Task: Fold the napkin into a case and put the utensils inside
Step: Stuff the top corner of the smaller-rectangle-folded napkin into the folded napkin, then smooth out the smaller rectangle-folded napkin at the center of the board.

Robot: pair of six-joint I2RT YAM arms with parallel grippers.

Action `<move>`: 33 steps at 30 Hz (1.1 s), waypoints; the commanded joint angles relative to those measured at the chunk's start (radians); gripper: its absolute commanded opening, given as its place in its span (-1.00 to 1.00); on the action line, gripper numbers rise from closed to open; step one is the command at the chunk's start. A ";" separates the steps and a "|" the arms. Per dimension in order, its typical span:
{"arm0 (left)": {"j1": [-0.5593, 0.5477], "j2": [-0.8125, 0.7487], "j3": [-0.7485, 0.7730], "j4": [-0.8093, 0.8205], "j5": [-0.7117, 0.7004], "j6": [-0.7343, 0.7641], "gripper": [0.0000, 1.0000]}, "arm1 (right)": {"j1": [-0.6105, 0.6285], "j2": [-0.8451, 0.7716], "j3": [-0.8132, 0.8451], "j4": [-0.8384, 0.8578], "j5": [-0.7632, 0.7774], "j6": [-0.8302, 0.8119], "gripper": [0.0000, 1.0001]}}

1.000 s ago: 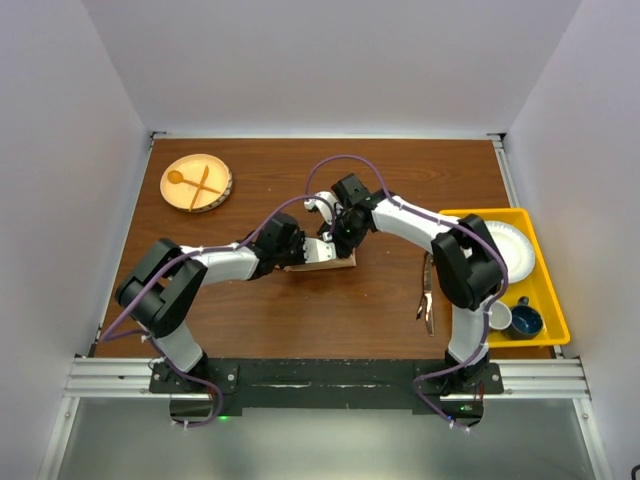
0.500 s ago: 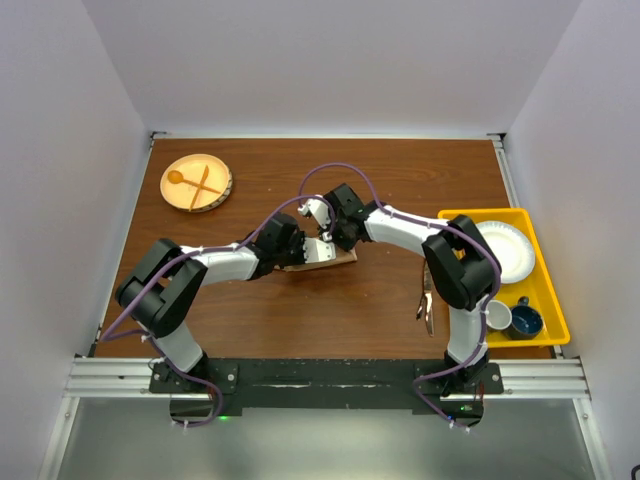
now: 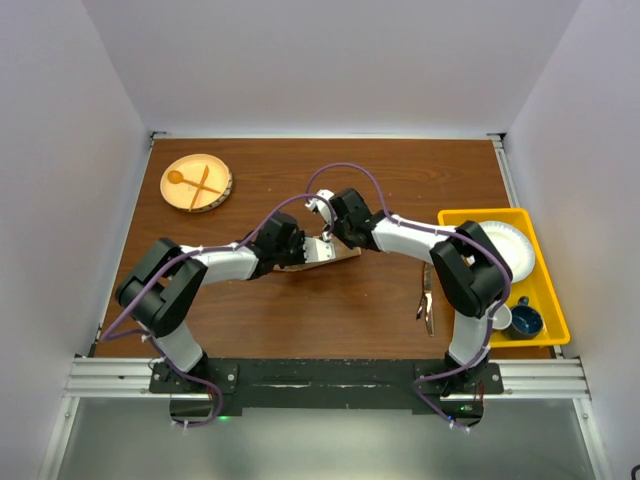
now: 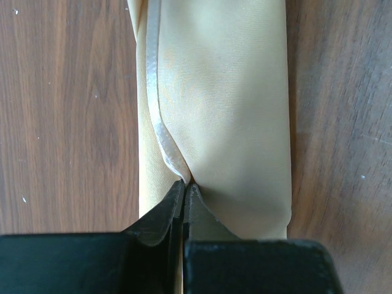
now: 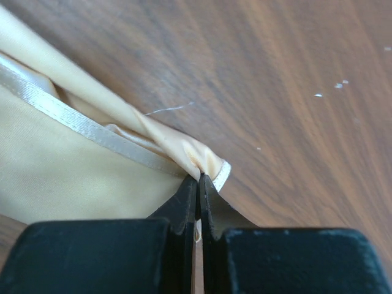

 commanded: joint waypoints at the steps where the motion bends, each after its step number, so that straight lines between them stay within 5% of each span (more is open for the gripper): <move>1: 0.011 0.029 -0.016 -0.052 0.019 0.005 -1.00 | -0.005 -0.050 -0.022 0.087 0.049 0.016 -0.82; 8: 0.019 0.026 -0.008 -0.063 0.040 0.000 -1.00 | -0.011 -0.062 0.049 -0.017 -0.040 0.064 -0.05; 11: 0.020 0.028 -0.006 -0.063 0.046 -0.004 -1.00 | -0.020 -0.081 0.087 -0.057 -0.083 0.067 0.09; 18: 0.026 0.022 -0.008 -0.062 0.053 -0.009 -1.00 | -0.055 -0.088 0.199 -0.206 -0.282 0.104 0.09; 21: 0.026 0.020 -0.016 -0.060 0.056 -0.009 -1.00 | -0.055 -0.073 0.201 -0.223 -0.368 0.093 0.27; 33: 0.026 0.019 -0.022 -0.052 0.063 0.000 -1.00 | -0.043 0.076 0.217 -0.177 -0.335 0.002 0.25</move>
